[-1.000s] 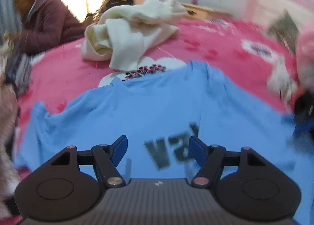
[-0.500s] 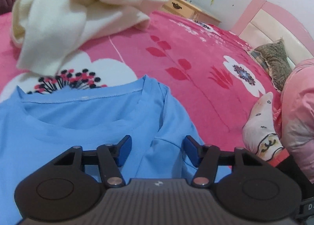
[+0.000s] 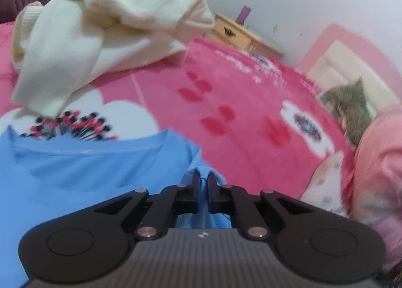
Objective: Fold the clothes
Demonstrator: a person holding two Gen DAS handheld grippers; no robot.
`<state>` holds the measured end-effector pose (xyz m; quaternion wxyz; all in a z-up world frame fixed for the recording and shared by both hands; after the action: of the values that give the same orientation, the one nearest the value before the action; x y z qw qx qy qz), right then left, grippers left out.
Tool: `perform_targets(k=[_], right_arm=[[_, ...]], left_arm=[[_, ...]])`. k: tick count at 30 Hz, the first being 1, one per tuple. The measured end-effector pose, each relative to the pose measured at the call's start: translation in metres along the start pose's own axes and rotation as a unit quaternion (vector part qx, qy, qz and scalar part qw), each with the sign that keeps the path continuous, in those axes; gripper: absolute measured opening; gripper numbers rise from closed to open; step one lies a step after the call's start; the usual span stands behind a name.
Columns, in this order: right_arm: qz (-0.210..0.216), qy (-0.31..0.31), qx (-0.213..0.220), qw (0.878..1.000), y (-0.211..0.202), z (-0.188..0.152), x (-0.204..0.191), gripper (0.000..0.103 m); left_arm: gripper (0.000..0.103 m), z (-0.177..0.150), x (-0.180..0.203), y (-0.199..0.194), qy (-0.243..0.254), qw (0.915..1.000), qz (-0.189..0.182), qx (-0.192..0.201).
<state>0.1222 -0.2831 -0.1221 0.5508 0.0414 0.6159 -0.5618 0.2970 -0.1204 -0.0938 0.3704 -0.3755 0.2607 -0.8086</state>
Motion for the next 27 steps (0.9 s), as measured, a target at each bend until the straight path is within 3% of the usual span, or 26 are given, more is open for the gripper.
perform_targets(k=[8, 15, 19, 20, 23, 24, 27], right_arm=[[-0.025, 0.064, 0.076, 0.995, -0.024, 0.009, 0.025, 0.004], [-0.069, 0.06, 0.072, 0.993, -0.009, 0.011, 0.037, 0.004], [-0.083, 0.053, 0.071, 0.993, -0.007, 0.012, 0.036, 0.004], [-0.084, 0.057, 0.07, 0.992, -0.008, 0.012, 0.036, 0.004], [-0.087, 0.067, 0.069, 0.992, -0.011, 0.012, 0.037, 0.006], [-0.088, 0.07, 0.069, 0.991, -0.012, 0.012, 0.037, 0.006], [-0.087, 0.083, 0.074, 0.99, -0.018, 0.011, 0.038, 0.01]], left_arm=[[0.006, 0.017, 0.044, 0.051, 0.027, 0.9994, -0.019, -0.014], [0.007, 0.012, 0.06, 0.109, 0.068, 0.9964, 0.003, -0.051], [0.011, 0.014, 0.063, 0.115, 0.084, 0.995, 0.008, -0.054], [0.015, 0.016, 0.064, 0.114, 0.082, 0.9948, 0.005, -0.06], [0.042, 0.024, 0.063, 0.099, 0.08, 0.9948, 0.011, -0.062], [0.046, 0.028, 0.063, 0.092, 0.08, 0.9951, 0.017, -0.054], [0.044, 0.041, 0.054, 0.064, 0.083, 0.9948, 0.059, -0.007]])
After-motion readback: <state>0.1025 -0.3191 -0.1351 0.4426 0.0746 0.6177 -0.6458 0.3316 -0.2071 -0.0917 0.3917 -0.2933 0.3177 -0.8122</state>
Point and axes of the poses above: each gripper's, at about its wrist camera, not at the fingertips, and y roughly the way its jaws point, x to its right, z to its top, the point moved 7 cm from there along y, roughly the way its jaws point, and after that the axes turned 6 degrees about -x, right-handed, at the moved point
